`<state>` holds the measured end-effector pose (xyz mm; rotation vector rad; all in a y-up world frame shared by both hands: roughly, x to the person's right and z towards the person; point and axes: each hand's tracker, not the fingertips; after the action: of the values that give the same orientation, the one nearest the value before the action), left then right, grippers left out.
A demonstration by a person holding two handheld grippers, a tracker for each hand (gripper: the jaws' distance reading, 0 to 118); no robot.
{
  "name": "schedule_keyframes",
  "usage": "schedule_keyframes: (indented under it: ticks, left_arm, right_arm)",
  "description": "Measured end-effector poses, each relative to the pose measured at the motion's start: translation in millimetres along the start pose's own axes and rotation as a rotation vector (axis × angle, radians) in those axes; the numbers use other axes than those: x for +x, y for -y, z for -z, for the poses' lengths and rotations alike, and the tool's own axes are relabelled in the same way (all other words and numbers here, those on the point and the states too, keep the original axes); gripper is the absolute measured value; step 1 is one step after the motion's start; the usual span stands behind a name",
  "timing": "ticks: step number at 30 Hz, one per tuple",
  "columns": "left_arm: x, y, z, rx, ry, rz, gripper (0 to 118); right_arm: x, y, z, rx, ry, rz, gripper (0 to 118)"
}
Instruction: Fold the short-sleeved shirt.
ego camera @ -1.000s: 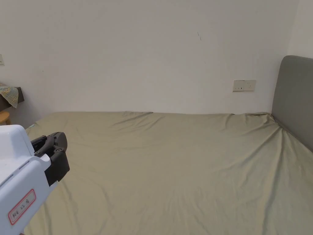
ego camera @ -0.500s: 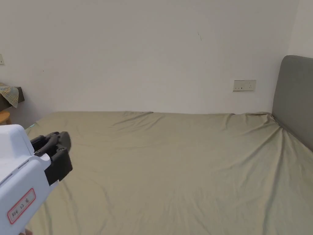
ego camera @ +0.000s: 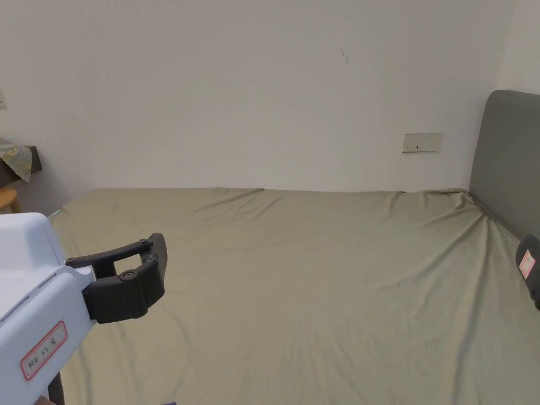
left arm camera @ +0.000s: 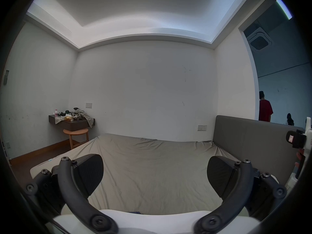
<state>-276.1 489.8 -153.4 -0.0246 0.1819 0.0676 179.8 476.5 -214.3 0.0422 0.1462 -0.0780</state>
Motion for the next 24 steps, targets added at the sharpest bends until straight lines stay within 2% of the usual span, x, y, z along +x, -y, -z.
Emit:
schedule_keyframes:
  ticks: [24]
  left_arm:
    - [0, -3, -2, 0.017, -0.025, 0.031, 118]
  right_arm:
    - [-3, -12, -12, 0.026, 0.018, 0.003, 118]
